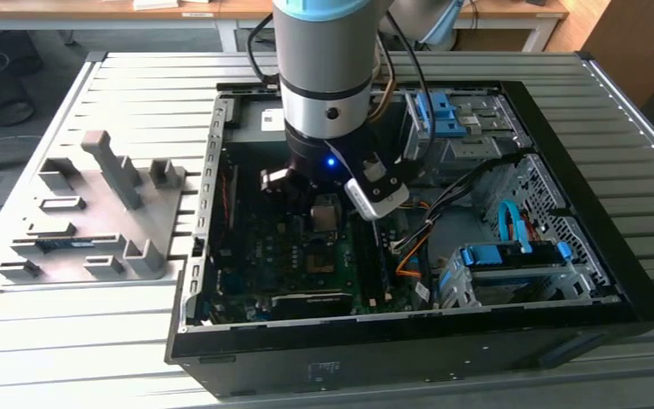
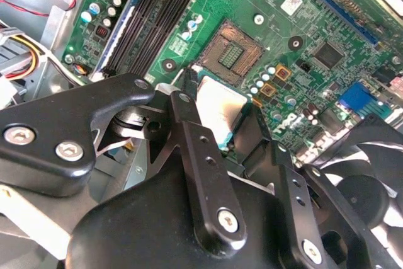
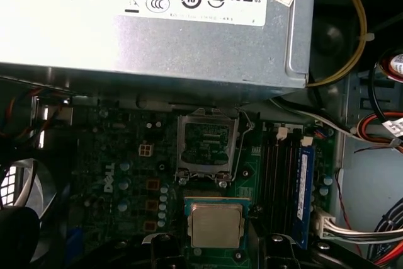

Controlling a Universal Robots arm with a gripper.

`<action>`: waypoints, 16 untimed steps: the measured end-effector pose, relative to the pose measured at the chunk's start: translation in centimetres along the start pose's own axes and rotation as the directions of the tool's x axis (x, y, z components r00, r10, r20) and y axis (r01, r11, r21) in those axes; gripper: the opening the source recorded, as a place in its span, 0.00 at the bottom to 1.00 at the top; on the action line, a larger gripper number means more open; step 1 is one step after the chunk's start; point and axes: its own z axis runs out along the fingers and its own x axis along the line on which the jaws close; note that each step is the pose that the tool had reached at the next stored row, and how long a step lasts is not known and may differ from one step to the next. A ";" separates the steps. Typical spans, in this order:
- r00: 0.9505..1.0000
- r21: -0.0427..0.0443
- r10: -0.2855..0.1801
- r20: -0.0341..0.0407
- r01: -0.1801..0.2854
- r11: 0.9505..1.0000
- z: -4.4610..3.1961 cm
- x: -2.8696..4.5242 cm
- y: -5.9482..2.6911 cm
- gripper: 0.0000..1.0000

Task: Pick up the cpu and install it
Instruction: 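Place the cpu into insertion slot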

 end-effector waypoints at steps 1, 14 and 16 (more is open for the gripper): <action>1.000 0.000 0.000 0.000 0.000 1.000 0.08 0.00 0.00 0.47; 1.000 0.037 0.005 0.000 -0.005 0.999 1.58 0.52 -0.27 0.47; 1.000 0.038 0.014 -0.001 -0.014 0.999 1.93 0.54 -0.28 0.47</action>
